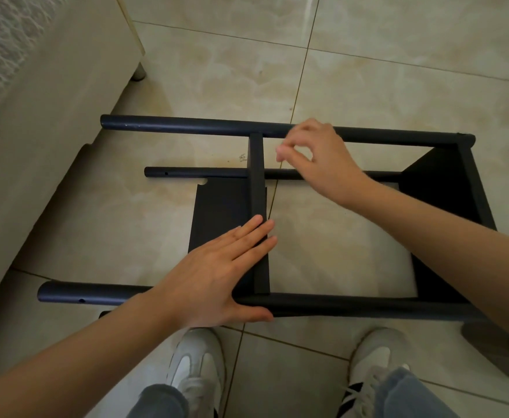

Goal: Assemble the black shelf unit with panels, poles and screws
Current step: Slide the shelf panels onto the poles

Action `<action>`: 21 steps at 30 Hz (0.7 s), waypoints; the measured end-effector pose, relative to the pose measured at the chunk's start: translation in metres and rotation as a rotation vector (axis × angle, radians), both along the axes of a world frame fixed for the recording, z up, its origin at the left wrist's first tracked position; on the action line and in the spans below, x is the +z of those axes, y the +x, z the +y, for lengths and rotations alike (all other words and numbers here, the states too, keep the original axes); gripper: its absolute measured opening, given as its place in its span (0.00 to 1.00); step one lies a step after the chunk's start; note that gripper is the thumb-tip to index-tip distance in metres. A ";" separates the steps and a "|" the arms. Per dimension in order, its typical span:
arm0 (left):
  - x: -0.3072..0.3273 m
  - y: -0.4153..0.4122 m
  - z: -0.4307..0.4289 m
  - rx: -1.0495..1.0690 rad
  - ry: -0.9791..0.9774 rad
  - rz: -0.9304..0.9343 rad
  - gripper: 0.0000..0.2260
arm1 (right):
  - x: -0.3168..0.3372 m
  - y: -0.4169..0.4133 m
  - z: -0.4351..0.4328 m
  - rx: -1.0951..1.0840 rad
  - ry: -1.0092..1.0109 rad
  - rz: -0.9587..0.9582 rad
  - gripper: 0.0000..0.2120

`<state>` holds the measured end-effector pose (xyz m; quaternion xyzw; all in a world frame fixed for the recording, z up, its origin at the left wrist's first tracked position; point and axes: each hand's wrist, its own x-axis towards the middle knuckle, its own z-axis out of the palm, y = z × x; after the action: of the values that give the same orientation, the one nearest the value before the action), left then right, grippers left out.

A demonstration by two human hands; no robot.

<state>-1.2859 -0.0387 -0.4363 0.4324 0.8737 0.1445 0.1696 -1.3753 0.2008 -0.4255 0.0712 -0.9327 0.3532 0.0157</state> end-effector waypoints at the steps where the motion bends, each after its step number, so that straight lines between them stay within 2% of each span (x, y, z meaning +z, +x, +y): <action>1: 0.000 0.000 0.000 0.005 0.012 0.001 0.45 | -0.001 0.013 -0.001 0.037 -0.030 -0.035 0.11; 7: 0.002 0.002 0.000 0.013 0.018 0.004 0.43 | -0.021 0.071 0.003 0.169 -0.066 -0.453 0.07; 13: 0.004 0.003 0.001 0.021 0.016 -0.012 0.41 | -0.031 0.093 0.009 0.216 -0.455 -0.787 0.07; 16: 0.003 0.001 0.000 0.020 0.025 -0.067 0.42 | -0.033 0.098 0.009 0.211 -0.557 -0.902 0.08; 21: 0.000 -0.002 -0.002 0.014 0.033 -0.086 0.43 | -0.036 0.104 0.007 0.223 -0.561 -0.956 0.07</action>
<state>-1.2876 -0.0404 -0.4367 0.4222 0.8662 0.1784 0.1988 -1.2717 0.2078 -0.4613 -0.0056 -0.6932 0.5802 -0.4275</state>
